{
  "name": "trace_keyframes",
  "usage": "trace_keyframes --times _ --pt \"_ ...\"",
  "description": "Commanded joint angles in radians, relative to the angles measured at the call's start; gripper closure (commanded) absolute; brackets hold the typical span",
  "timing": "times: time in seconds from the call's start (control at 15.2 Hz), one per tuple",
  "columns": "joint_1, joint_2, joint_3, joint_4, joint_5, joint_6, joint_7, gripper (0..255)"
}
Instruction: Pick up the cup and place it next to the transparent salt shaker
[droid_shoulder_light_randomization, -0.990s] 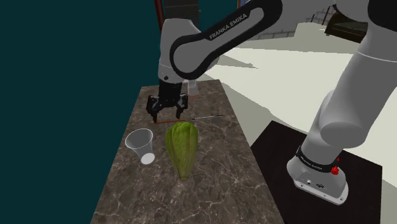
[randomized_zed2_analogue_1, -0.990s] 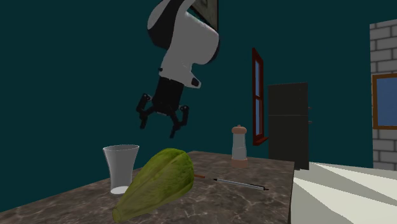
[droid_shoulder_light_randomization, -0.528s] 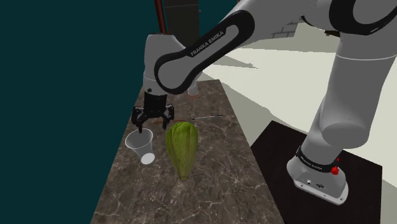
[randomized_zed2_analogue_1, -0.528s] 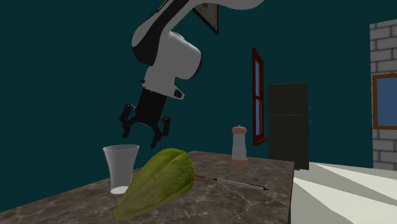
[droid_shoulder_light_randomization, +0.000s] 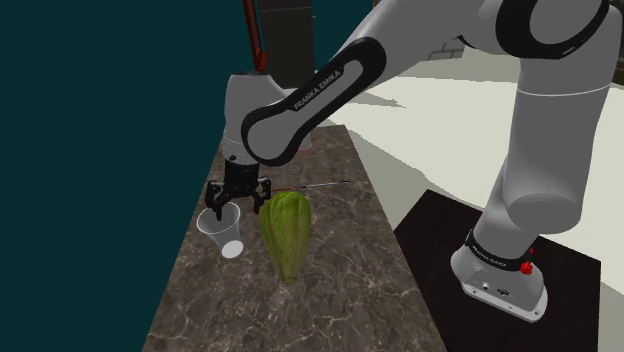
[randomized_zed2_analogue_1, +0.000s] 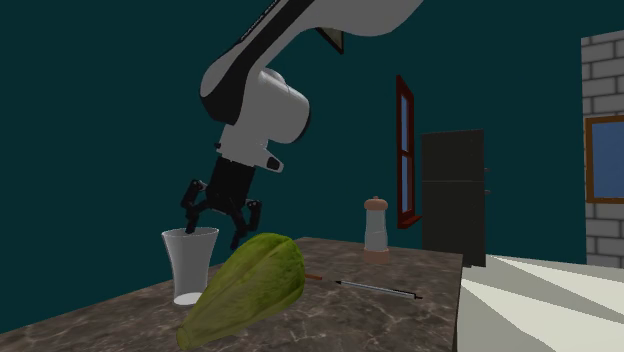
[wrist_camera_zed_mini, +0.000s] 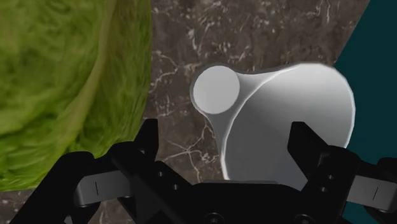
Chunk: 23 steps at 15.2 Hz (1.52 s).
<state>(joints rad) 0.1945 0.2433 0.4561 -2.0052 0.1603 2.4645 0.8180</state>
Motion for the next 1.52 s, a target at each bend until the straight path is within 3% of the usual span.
trace_keyframes --times 0.0,0.26,0.33,0.92,1.45 --pt "0.001 0.002 0.0 0.0 -0.001 0.003 0.001 0" --pt "0.001 0.002 0.0 0.0 -0.001 0.002 0.001 0" --pt "0.001 0.002 0.0 0.0 -0.001 0.002 0.001 255" --pt "0.001 0.002 0.0 0.0 -0.001 0.003 0.001 255" --pt "-0.008 -0.053 0.005 0.046 0.014 -0.094 0.007 255"
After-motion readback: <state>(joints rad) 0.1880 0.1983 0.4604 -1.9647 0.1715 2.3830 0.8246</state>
